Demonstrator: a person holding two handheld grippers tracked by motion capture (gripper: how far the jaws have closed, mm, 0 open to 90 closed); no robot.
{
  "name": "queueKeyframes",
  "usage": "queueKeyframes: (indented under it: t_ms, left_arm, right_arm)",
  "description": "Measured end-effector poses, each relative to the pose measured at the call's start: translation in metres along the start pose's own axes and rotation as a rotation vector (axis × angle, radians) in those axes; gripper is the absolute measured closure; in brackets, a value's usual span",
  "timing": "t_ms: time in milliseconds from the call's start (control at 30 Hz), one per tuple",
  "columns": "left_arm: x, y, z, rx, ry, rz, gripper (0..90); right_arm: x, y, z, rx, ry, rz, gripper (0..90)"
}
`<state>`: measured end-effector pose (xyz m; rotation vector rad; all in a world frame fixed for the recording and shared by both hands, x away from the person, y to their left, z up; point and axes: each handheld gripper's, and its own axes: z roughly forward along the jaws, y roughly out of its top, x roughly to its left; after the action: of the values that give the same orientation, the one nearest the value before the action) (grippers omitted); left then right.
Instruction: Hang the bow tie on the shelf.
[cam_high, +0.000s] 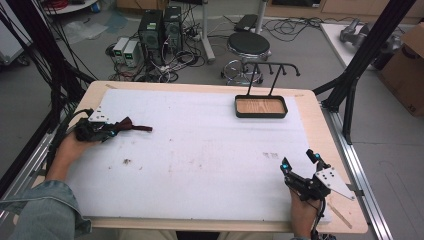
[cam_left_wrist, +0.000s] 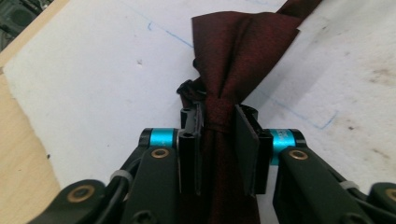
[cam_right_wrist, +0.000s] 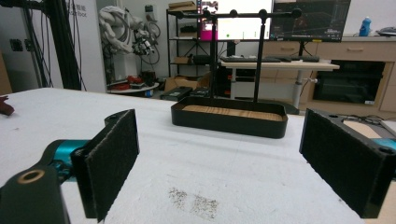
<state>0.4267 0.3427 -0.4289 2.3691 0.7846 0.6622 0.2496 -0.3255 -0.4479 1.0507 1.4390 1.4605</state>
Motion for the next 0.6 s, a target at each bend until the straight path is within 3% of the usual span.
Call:
queueKeyframes:
  t_ms: [267, 600]
  left_arm:
    - [-0.004, 0.016, -0.013, -0.076, -0.013, 0.008, 77.2]
    - [-0.017, 0.067, -0.029, -0.213, -0.061, 0.027, 77.1]
  right_arm:
    - [0.000, 0.000, 0.000, -0.001, 0.001, 0.000, 11.0]
    - [0.000, 0.000, 0.000, -0.001, 0.002, 0.008, 11.0]
